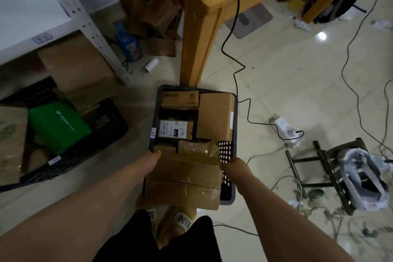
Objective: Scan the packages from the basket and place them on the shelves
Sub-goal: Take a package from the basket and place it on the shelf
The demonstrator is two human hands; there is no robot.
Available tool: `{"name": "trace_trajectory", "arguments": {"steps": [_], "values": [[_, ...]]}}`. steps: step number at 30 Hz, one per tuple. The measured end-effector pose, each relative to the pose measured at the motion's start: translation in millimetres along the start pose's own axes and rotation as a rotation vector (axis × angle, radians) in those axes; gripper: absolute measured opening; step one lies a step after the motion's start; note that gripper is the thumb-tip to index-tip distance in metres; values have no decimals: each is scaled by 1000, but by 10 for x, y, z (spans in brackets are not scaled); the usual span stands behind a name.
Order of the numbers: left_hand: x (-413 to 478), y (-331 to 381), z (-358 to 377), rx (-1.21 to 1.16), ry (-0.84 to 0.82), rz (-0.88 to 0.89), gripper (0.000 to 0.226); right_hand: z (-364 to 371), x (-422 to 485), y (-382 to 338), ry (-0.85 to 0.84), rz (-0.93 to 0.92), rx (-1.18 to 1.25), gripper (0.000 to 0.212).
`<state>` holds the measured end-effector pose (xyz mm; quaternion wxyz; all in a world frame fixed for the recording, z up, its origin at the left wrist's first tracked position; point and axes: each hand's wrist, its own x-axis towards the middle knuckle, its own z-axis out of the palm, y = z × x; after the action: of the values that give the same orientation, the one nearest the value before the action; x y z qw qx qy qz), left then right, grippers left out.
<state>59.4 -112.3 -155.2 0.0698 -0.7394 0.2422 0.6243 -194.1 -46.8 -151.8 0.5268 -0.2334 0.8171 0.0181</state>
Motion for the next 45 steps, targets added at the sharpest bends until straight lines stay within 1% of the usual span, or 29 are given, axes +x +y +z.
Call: {"name": "trace_trajectory", "arguments": {"steps": [1, 2, 4, 5, 8, 10, 12, 15, 17, 19, 21, 23, 24, 26, 27, 28, 30, 31, 32, 34, 36, 37, 41, 43, 45], "values": [[110, -13, 9, -11, 6, -7, 57, 60, 109, 13, -8, -2, 26, 17], [232, -34, 26, -27, 4, -20, 59, 130, 240, 47, -22, 4, 54, 17], [448, -62, 59, -67, -8, -39, 58, 270, 461, 93, -55, 28, 101, 13], [486, -66, 66, -95, -21, -58, 56, 329, 569, 116, -70, 61, 139, 18], [616, -138, 76, -199, -62, -96, 55, 480, 754, 134, -126, 141, 320, 45], [606, -186, 25, -244, -43, -115, 60, 487, 761, 125, -102, 201, 371, 62], [503, -232, -27, -301, -28, -132, 61, 452, 805, 206, -62, 251, 366, 84], [128, -213, -125, -421, -35, -164, 53, 232, 613, 136, -29, 252, 319, 95], [-157, -169, -229, -507, -43, -169, 45, 19, 172, -121, -25, 224, 362, 89], [-477, -82, -348, -587, -54, -162, 47, -188, -313, -409, -7, 187, 450, 82], [-896, 50, -492, -687, -58, -143, 55, -377, -786, -701, 13, 136, 518, 79], [-1324, 195, -658, -806, -72, -97, 64, -566, -1179, -951, 78, 58, 545, 82], [-1517, 242, -754, -845, -65, -75, 71, -655, -1341, -1067, 115, 20, 549, 79], [-1738, 282, -947, -898, -7, -19, 84, -814, -1632, -1259, 130, -48, 566, 76], [-1939, 322, -1050, -908, 4, 16, 80, -884, -1803, -1365, 114, -66, 578, 78], [-2177, 363, -1145, -903, 2, 43, 68, -943, -1977, -1468, 85, -76, 595, 75], [-2581, 404, -1313, -900, -4, 85, 41, -1050, -2338, -1627, -8, -110, 647, 50], [-2743, 398, -1390, -920, -24, 101, 38, -1094, -2480, -1677, -47, -137, 668, 38], [-2892, 381, -1475, -943, -52, 129, 39, -1138, -2600, -1717, -71, -170, 657, 30], [-3169, 312, -1657, -979, -87, 207, 44, -1185, -2767, -1785, -86, -254, 594, 21], [-3378, 216, -1816, -998, -95, 269, 45, -1203, -2895, -1876, -64, -331, 538, 12], [-3475, 162, -1880, -995, -95, 317, 46, -1202, -2932, -1927, -64, -362, 518, 13], [-3668, -86, -2130, -978, -63, 513, 56, -1114, -3206, -2135, -145, -503, 393, 36], [-3768, -224, -2275, -953, -69, 591, 68, -1022, -3354, -2226, -84, -600, 285, 50], [-3863, -343, -2419, -887, -51, 666, 90, -919, -3434, -2355, 63, -712, 72, 75]]}}
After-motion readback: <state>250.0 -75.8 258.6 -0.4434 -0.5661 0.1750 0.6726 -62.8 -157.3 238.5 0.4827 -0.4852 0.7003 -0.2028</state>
